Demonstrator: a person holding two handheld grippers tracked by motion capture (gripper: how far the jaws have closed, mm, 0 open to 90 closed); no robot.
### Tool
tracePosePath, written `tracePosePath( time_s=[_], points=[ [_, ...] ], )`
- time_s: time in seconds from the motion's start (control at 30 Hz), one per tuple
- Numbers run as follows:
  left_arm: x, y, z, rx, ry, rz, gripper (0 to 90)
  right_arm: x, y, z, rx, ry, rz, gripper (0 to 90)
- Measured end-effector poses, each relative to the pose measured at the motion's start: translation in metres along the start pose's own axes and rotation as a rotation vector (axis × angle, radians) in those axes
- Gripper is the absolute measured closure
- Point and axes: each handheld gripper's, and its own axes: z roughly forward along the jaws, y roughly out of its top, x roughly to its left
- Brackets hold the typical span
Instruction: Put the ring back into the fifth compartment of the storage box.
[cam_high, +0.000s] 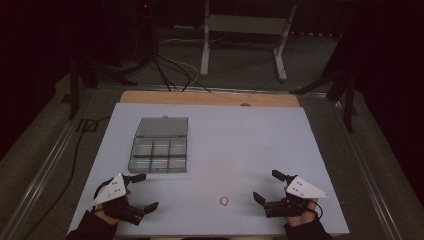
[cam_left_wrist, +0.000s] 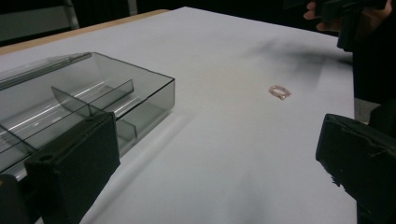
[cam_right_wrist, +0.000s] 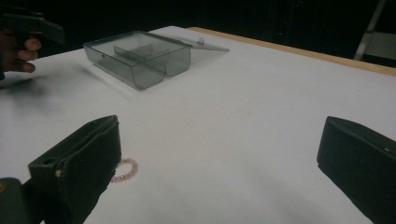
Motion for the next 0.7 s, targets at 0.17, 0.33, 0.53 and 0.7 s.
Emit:
tracePosePath(
  time_s=[0.17, 0.33, 0.53, 0.7],
  points=[
    [0.0018, 0.0008, -0.0004, -0.014, 0.007, -0.011, 0.7, -0.0001, -0.0015, -0.0009, 0.017, -0.004, 0.002, 0.0],
    [0.0024, 0.0009, 0.0005, -0.019, -0.002, -0.015, 0.7, -0.0004, -0.0025, 0.0006, 0.036, -0.011, -0.006, 0.0],
    [0.0027, 0.0002, -0.0001, -0.018, -0.010, -0.018, 0.7, -0.0014, -0.0020, 0.0027, 0.053, -0.009, -0.004, 0.0],
    [0.0031, -0.0003, 0.0005, -0.010, -0.011, -0.018, 0.7, -0.0021, -0.0015, 0.0024, 0.056, -0.024, -0.011, 0.0]
  ],
)
